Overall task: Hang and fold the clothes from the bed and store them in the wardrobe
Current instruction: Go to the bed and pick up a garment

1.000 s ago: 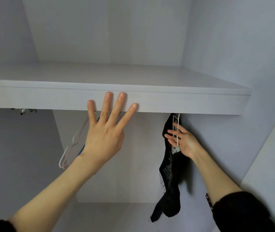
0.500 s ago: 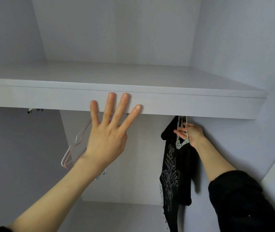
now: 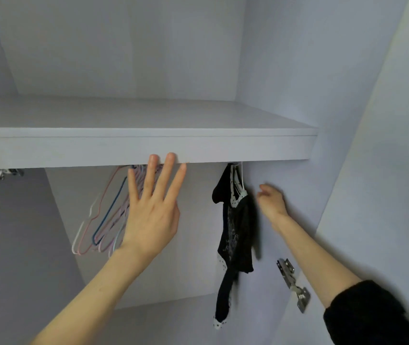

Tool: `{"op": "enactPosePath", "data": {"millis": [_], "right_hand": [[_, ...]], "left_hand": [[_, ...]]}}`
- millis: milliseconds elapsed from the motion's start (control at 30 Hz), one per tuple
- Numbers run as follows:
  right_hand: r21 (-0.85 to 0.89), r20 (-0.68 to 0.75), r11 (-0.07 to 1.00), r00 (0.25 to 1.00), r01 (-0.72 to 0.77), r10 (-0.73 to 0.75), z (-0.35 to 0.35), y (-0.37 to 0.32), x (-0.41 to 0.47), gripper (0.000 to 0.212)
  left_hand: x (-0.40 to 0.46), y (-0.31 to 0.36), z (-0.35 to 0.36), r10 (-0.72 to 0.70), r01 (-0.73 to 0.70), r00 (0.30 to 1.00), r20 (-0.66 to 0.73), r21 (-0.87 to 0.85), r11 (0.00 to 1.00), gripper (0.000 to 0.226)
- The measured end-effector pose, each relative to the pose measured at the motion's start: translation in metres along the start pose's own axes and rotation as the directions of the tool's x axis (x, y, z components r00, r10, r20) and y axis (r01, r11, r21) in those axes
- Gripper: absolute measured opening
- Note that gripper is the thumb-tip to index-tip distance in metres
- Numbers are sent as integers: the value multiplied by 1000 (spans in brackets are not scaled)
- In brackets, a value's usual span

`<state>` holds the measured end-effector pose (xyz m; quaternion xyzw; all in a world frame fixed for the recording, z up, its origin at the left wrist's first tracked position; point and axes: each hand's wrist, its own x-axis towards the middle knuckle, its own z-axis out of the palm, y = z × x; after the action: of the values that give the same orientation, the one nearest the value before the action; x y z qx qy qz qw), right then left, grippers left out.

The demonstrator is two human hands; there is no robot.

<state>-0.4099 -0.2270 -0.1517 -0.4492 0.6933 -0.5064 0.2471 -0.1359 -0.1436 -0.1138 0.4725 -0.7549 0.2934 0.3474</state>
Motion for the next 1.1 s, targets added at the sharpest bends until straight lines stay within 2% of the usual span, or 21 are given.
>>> {"op": "enactPosePath", "data": {"millis": [133,267,333,467,567,700,733,867,967,1000,1100], "right_hand": [[28,102,999,994,-39,36,-39,6,-87,39],[145,15,986,997,-82,80,-80,7,-194,32],[216,-34,969,991,-122,132,-98,11,-250,28],[208,-120,956,964,-208,236,-136,26,-363,27],[186,-225,942,921,-279,317,-171,46,-439,27],[232,-380,904,822,-359,425,-220,76,-545,25],[256,-438,890,776,-377,455,-235,83,-583,24],[352,-553,852,648,-387,523,-264,97,-679,22],[448,-642,813,499,-370,581,-285,104,-774,19],[474,-681,802,427,-363,595,-293,106,-823,19],[513,-710,774,323,-373,626,-303,114,-904,17]], "left_hand": [[-31,23,-9,-36,85,984,175,-277,957,70],[-74,57,-29,120,103,935,335,-576,811,50],[-95,77,-41,187,130,913,361,-696,706,42],[-140,124,-78,371,161,836,404,-828,537,41],[-175,168,-109,517,133,784,344,-906,402,39],[-223,230,-158,702,121,668,248,-966,226,36],[-241,251,-176,752,116,626,207,-978,173,35],[-286,304,-221,850,116,519,90,-993,34,32],[-329,353,-276,910,74,412,-44,-994,-82,30],[-355,378,-308,927,69,358,-110,-987,-144,29],[-401,409,-359,944,90,273,-185,-972,-217,28]]}}
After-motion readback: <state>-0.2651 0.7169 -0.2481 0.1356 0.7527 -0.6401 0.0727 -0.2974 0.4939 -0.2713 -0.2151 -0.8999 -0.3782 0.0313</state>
